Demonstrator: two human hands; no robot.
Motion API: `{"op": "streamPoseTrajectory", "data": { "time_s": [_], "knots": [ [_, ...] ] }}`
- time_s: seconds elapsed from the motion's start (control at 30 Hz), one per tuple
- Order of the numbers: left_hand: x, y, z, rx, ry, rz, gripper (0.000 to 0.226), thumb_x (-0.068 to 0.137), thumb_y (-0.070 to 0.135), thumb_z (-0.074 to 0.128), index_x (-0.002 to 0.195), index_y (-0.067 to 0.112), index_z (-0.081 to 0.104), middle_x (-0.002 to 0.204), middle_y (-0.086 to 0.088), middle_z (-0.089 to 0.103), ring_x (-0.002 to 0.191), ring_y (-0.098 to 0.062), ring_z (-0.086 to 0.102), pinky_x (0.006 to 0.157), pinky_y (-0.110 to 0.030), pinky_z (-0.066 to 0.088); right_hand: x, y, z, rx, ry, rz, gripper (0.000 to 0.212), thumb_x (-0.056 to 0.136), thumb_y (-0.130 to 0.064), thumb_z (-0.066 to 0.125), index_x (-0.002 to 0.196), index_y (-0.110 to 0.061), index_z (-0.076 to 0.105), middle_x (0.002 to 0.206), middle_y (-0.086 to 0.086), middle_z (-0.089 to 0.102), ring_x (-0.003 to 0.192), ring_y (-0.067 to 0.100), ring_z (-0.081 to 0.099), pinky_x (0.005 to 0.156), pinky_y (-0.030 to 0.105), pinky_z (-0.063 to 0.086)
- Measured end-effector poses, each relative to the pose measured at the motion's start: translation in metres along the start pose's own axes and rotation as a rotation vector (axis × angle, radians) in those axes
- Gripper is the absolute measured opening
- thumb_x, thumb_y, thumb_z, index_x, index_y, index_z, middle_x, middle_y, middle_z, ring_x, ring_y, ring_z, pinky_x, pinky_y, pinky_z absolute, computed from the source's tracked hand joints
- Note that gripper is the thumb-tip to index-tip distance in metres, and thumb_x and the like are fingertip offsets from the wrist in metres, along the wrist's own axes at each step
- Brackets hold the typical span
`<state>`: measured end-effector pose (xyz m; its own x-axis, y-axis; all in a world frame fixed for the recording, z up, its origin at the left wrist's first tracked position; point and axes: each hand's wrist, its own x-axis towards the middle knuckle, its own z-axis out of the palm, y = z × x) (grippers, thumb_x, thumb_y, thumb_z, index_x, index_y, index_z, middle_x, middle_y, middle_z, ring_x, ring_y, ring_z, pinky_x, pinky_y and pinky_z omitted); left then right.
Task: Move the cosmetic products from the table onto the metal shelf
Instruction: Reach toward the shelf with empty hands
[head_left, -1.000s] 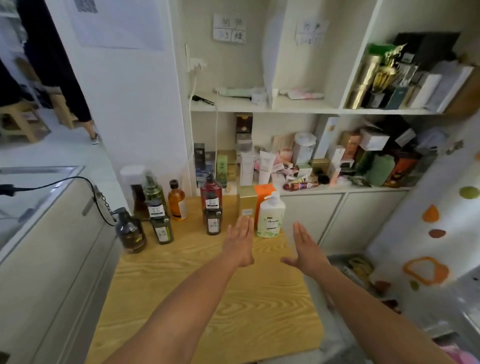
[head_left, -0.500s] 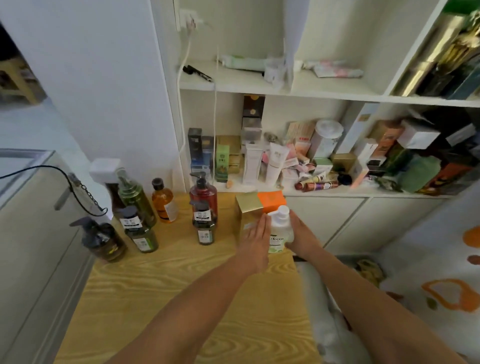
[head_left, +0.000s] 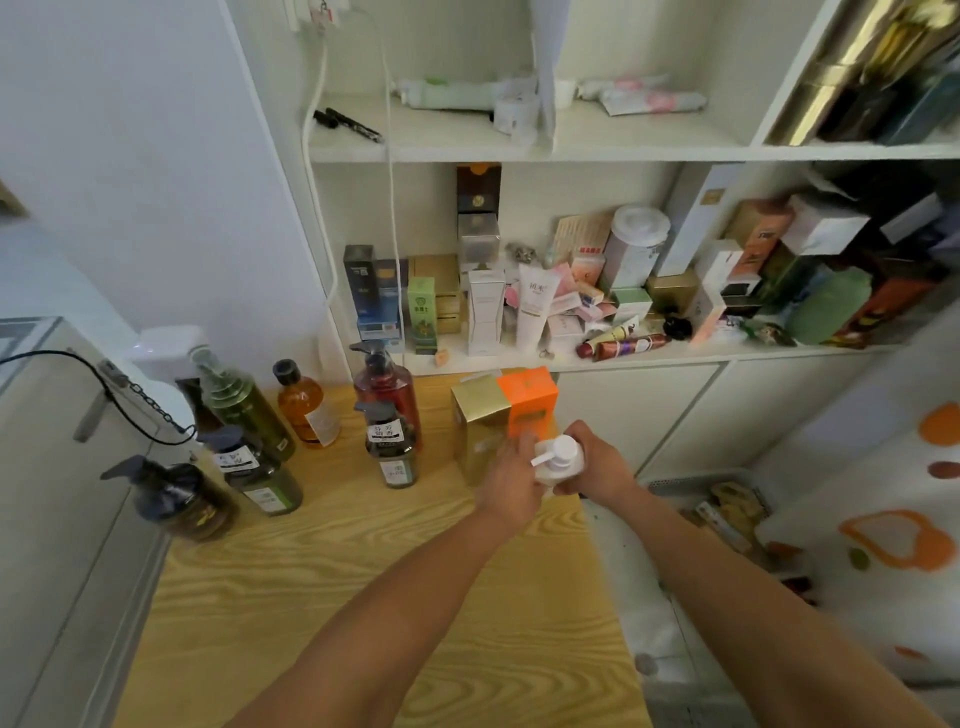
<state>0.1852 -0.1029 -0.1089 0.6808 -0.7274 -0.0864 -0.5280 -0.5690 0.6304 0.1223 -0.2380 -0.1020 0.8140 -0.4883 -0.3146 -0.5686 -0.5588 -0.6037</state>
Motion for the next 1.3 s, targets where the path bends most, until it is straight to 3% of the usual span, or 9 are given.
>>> {"op": "streamPoseTrajectory", "data": {
  "time_s": [0.1,0.27,0.37,0.47,0.63,0.7,0.87,1.03,1.3],
  "knots": [
    [-0.013,-0.002,0.003,-0.225,-0.018,-0.011,0.048,0.075,0.007,0.069,0.116,0.006,0.044,0.101,-0.010,0.061,0.092,-0.032,0.059,0.064,-0.035,0.039,-0.022,0.005,0.005,0.020,0.036,0.003,0.061,0.059,-0.013,0.084,0.099,-0.022,0.039,0.093,0.001,0.059,0.088,0.027,0.057,0.070,0.035,0.046],
    [-0.054,0.002,0.005,-0.585,-0.088,-0.060,0.046,0.059,0.004,0.078,0.098,0.014,0.057,0.096,-0.004,0.059,0.087,-0.017,0.051,0.064,-0.018,0.041,-0.080,0.020,0.023,0.185,0.077,0.051,0.062,0.057,-0.013,0.088,0.103,-0.016,0.046,0.098,0.000,0.056,0.092,0.020,0.052,0.067,0.029,0.038],
    [-0.081,0.013,0.013,-0.674,-0.156,-0.041,0.043,0.049,0.008,0.077,0.086,0.019,0.058,0.087,-0.002,0.059,0.083,-0.015,0.051,0.067,-0.029,0.040,-0.132,0.030,0.034,0.444,0.115,0.107,0.070,0.059,-0.006,0.087,0.117,-0.010,0.049,0.103,0.001,0.056,0.097,0.020,0.055,0.070,0.026,0.047],
    [-0.110,0.025,0.024,-0.681,-0.282,0.017,0.046,0.052,0.004,0.083,0.094,0.010,0.065,0.086,-0.004,0.061,0.082,-0.015,0.053,0.066,-0.030,0.043,-0.195,0.042,0.049,0.777,0.120,0.127,0.060,0.069,0.007,0.077,0.121,-0.010,0.052,0.097,0.000,0.063,0.085,0.009,0.063,0.067,0.021,0.054],
    [-0.160,0.066,0.044,-0.749,-0.433,0.078,0.040,0.066,-0.006,0.079,0.102,0.008,0.068,0.097,-0.009,0.068,0.085,-0.020,0.061,0.075,-0.041,0.053,-0.287,0.077,0.068,1.080,0.278,0.320,0.072,0.065,-0.012,0.084,0.129,-0.014,0.051,0.116,0.010,0.065,0.107,0.024,0.063,0.095,0.043,0.051],
    [-0.183,0.093,0.051,-0.789,-0.503,0.090,0.038,0.068,-0.004,0.079,0.102,0.010,0.068,0.098,-0.009,0.070,0.085,-0.020,0.063,0.073,-0.036,0.054,-0.328,0.086,0.068,1.107,0.318,0.363,0.071,0.063,-0.014,0.082,0.127,-0.012,0.052,0.119,0.011,0.065,0.110,0.027,0.063,0.098,0.049,0.048],
    [-0.249,0.170,0.065,-0.870,-0.752,0.149,0.031,0.074,-0.002,0.075,0.101,0.011,0.069,0.093,-0.007,0.074,0.076,-0.018,0.069,0.062,-0.027,0.056,-0.432,0.100,0.061,1.143,0.638,0.393,0.045,0.073,0.003,0.072,0.116,-0.002,0.058,0.110,0.014,0.070,0.100,0.028,0.067,0.085,0.040,0.056],
    [-0.332,0.252,0.087,-0.804,-0.994,0.256,0.024,0.074,0.007,0.078,0.097,0.010,0.069,0.090,-0.009,0.075,0.081,-0.025,0.072,0.070,-0.037,0.060,-0.555,0.107,0.053,1.114,0.966,0.446,0.040,0.071,0.000,0.075,0.109,-0.008,0.063,0.102,0.007,0.072,0.094,0.021,0.069,0.079,0.033,0.057],
    [-0.534,0.350,0.134,-0.717,-1.387,0.393,0.018,0.078,0.008,0.076,0.093,0.011,0.068,0.075,0.000,0.074,0.069,-0.020,0.070,0.055,-0.027,0.056,-0.775,0.110,0.093,1.108,1.362,0.537,0.026,0.076,-0.006,0.072,0.100,-0.012,0.066,0.095,0.004,0.074,0.088,0.019,0.071,0.070,0.029,0.057]
  ]
}}
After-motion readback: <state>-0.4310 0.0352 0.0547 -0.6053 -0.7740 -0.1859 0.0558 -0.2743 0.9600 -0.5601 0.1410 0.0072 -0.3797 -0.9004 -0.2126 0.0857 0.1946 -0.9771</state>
